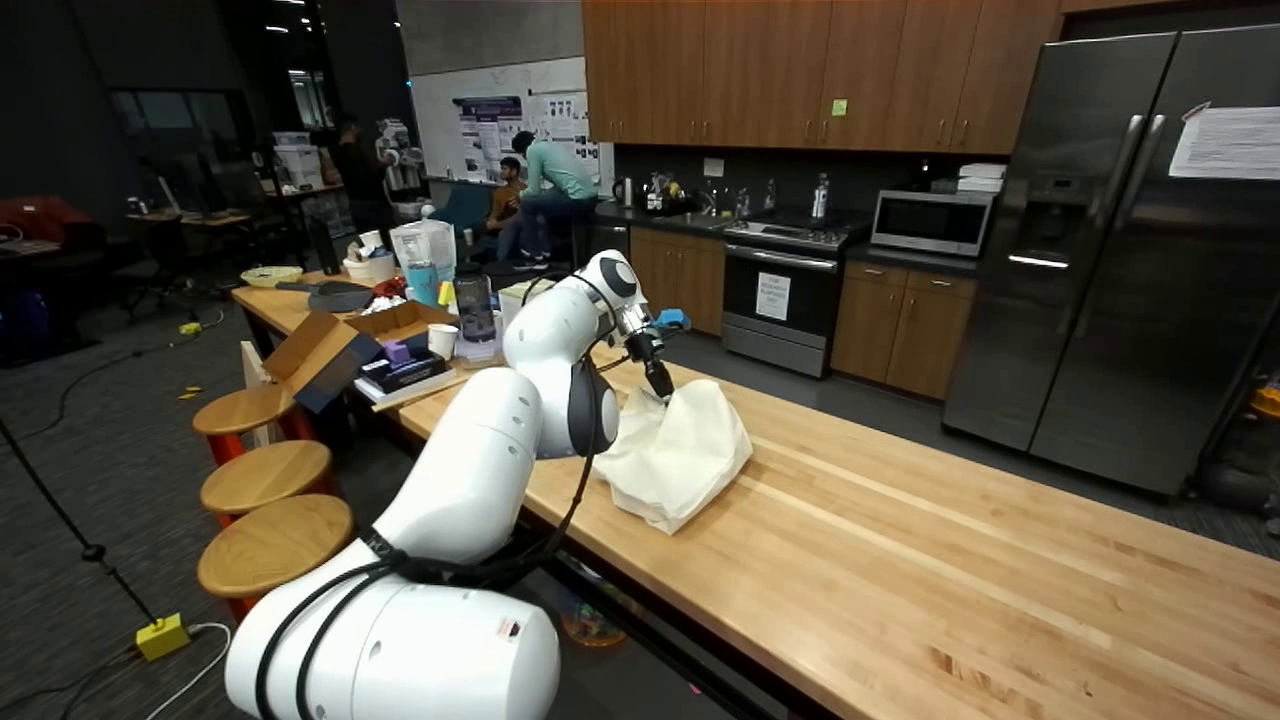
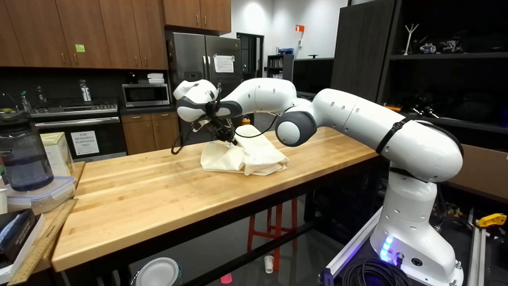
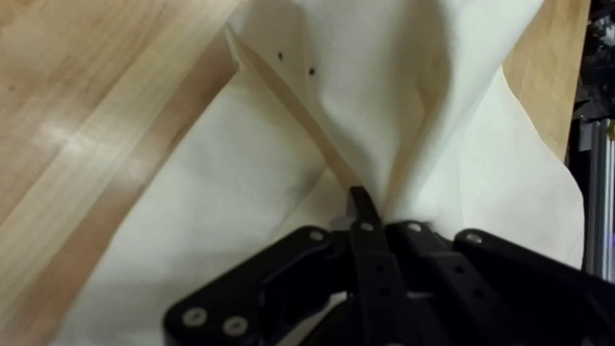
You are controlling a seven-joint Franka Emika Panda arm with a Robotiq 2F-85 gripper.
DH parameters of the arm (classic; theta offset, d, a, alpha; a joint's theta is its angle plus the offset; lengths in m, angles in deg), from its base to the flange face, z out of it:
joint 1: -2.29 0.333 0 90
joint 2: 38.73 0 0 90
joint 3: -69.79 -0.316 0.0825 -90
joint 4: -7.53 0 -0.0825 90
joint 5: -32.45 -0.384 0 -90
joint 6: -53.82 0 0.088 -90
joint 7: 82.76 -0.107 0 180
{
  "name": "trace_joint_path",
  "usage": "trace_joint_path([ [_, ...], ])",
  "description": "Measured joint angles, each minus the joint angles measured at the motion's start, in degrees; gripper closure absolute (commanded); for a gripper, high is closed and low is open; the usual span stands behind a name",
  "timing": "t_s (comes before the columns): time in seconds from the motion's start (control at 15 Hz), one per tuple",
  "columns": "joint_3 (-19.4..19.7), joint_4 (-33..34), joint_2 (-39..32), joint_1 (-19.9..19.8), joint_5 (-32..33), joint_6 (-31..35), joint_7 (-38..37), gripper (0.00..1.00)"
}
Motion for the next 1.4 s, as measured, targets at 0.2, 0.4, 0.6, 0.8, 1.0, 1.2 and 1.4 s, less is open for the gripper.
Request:
trace_joint_path([
  [0.2,0.09,0.29,0.15,2.07,1.28,-0.82,2.57,0.99],
  [0.4,0.79,0.30,0.30,4.87,3.99,-0.12,6.06,0.99],
  [0.6,3.22,0.43,0.41,8.48,8.73,4.27,9.27,0.99],
  [0.8,5.36,0.48,0.55,10.91,12.67,10.42,9.50,0.99],
  [1.0,5.88,0.18,0.55,10.27,13.23,12.64,8.15,0.99],
  [1.2,5.63,-0.45,-0.03,7.43,11.89,11.06,6.31,0.99],
  [1.4,4.90,-1.52,-0.95,4.04,8.80,7.66,3.61,0.99],
])
